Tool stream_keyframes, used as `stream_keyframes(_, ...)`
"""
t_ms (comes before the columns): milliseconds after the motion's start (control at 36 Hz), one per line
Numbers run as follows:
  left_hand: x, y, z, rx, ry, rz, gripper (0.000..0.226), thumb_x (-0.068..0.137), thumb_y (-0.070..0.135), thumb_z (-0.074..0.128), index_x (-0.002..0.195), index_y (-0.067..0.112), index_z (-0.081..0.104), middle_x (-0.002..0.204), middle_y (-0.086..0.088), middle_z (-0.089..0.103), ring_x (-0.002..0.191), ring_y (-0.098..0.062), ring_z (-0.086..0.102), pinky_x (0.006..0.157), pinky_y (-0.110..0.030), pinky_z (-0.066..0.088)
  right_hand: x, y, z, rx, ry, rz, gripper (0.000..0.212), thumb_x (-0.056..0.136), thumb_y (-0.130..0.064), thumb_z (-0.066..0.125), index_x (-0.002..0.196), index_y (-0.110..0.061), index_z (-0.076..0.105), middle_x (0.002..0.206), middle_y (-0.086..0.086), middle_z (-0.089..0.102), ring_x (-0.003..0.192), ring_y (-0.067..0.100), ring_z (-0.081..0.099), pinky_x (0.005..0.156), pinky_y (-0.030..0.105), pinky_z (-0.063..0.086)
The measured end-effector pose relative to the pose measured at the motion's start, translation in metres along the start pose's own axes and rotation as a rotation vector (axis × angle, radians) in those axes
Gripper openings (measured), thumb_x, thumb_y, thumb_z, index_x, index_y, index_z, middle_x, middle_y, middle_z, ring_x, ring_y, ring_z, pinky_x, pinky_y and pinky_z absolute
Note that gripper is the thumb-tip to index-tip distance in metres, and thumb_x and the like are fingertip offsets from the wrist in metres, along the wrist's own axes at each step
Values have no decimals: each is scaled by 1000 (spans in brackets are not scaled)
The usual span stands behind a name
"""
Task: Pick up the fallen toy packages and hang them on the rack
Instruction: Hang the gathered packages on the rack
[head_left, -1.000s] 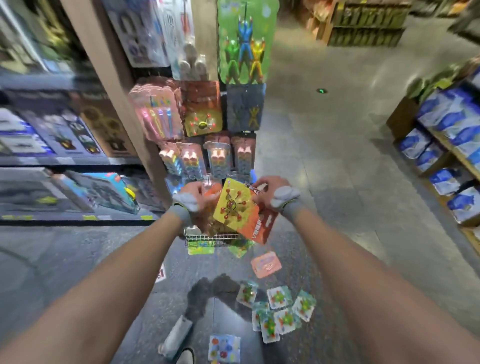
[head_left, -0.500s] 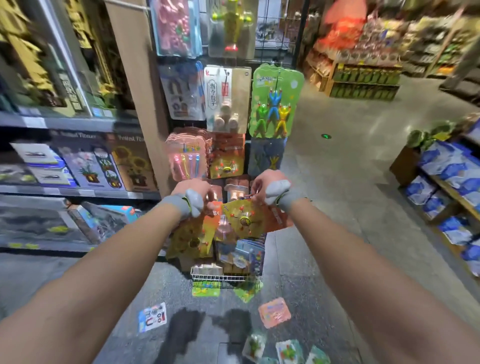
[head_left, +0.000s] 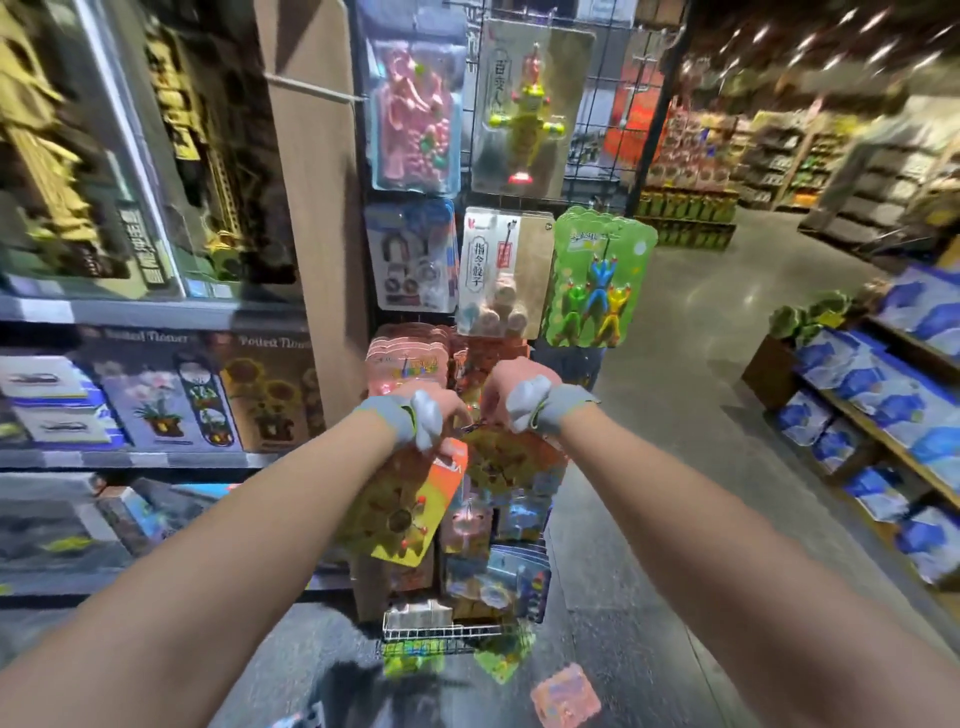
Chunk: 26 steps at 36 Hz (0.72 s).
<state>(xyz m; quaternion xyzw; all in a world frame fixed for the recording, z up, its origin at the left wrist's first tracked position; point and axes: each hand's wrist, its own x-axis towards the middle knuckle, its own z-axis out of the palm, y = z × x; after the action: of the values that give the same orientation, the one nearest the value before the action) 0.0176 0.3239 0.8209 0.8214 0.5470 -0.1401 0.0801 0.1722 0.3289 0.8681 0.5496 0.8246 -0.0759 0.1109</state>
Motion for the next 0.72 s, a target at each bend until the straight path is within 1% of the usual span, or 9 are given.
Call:
stream_keyframes(83, 1, -17, -1, -9, 41, 23, 34, 80, 30, 76, 109, 21, 61, 102, -1, 69, 92, -25, 66, 83, -33, 54, 9, -15, -12, -22, 86, -36, 38, 68, -4, 64, 98, -25, 76, 94, -1, 72, 80, 19, 66, 75, 34, 60)
stream_keyframes(167, 2, -33, -4, -27, 104, -8, 16, 89, 27, 65, 84, 17, 54, 90, -4, 68, 83, -28, 62, 74, -31, 51, 14, -27, -25, -74, 111, -58, 25, 73, -8, 65, 91, -23, 72, 83, -7, 67, 70, 15, 59, 73, 27, 57)
stream_keyframes(306, -1, -49, -15, 13, 192, -41, 8, 90, 17, 58, 83, 21, 60, 76, 5, 54, 73, -21, 49, 61, -28, 39, 23, -34, -46, -22, 166, -93, 21, 74, -17, 72, 90, -29, 72, 96, -6, 71, 62, 7, 56, 67, 29, 59)
stream_keyframes(389, -6, -60, -19, -22, 260, -37, 14, 95, 26, 58, 81, 24, 60, 78, 6, 54, 75, -19, 47, 65, -27, 39, 23, -30, -55, 49, 216, -88, 22, 78, -33, 75, 98, -27, 70, 97, -8, 66, 77, 12, 58, 66, 25, 48)
stream_keyframes(500, -15, -76, -21, -121, 313, -46, 30, 98, 39, 54, 74, 20, 55, 80, 2, 59, 78, -23, 55, 73, -32, 47, 13, -17, -56, 251, 316, -28, 53, 80, -49, 74, 119, -16, 61, 113, 3, 67, 103, 23, 63, 83, 30, 51)
stream_keyframes(556, -17, -83, -22, -179, 324, -64, 33, 98, 38, 53, 69, 22, 51, 78, 0, 60, 78, -25, 57, 73, -34, 48, 7, -9, -55, 341, 359, 16, 53, 83, -50, 71, 122, -15, 60, 119, 3, 65, 106, 23, 62, 85, 28, 49)
stream_keyframes(611, -21, -87, -25, -225, 333, -60, 33, 99, 35, 53, 73, 16, 58, 78, -1, 61, 78, -25, 58, 73, -35, 47, 3, 0, -53, 435, 391, 46, 39, 84, -50, 69, 105, -18, 63, 103, 0, 66, 94, 20, 61, 74, 27, 48)
stream_keyframes(667, -21, -89, -26, -259, 324, -54, 29, 99, 36, 53, 91, 13, 70, 89, 0, 66, 85, -23, 61, 79, -35, 50, -1, 7, -51, 540, 404, 48, 31, 84, -50, 70, 85, -19, 62, 82, -3, 62, 77, 17, 57, 58, 25, 42)
stream_keyframes(722, -23, -87, -30, -284, 347, -48, 29, 99, 39, 53, 105, 17, 71, 95, 6, 67, 88, -19, 62, 83, -33, 50, -3, 12, -54, 619, 420, 56, 34, 83, -48, 71, 85, -15, 66, 78, 0, 64, 71, 17, 55, 56, 25, 42)
